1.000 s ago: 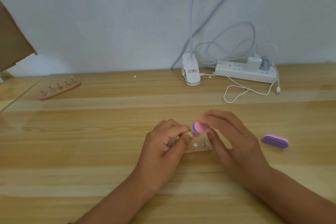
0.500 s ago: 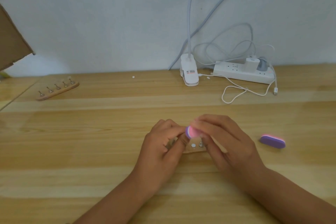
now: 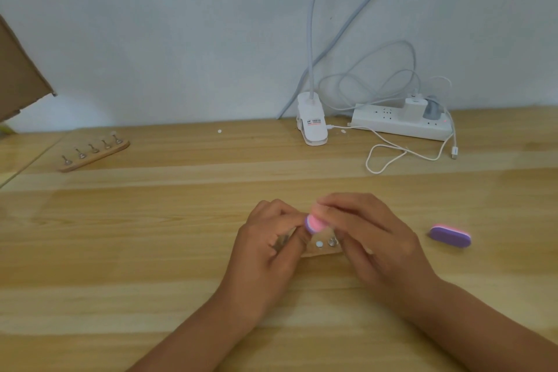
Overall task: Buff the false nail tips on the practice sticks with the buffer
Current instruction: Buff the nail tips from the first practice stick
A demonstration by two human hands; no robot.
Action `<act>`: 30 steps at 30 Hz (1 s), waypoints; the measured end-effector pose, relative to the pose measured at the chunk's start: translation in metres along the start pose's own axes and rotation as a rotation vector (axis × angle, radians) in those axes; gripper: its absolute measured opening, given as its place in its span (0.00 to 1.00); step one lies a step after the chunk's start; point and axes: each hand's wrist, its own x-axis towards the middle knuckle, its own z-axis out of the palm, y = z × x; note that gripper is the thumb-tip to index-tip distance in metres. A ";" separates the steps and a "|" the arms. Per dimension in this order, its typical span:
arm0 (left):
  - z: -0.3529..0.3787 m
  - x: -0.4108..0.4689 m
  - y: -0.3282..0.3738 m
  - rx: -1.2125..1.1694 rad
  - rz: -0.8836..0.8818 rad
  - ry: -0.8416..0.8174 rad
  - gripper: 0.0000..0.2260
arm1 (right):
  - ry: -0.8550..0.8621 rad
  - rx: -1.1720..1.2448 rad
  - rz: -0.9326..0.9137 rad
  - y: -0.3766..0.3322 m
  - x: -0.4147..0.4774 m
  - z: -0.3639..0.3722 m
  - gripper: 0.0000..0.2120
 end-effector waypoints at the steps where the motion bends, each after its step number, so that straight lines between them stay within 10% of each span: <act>1: 0.000 0.000 -0.001 0.004 -0.004 0.006 0.07 | 0.013 0.002 0.024 0.001 0.000 -0.001 0.18; 21: -0.001 -0.001 -0.005 0.110 0.043 0.015 0.11 | -0.057 0.011 -0.029 -0.003 -0.002 0.000 0.18; 30: -0.003 -0.003 0.005 -0.278 -0.117 0.104 0.07 | 0.153 0.091 0.258 -0.002 0.002 -0.003 0.13</act>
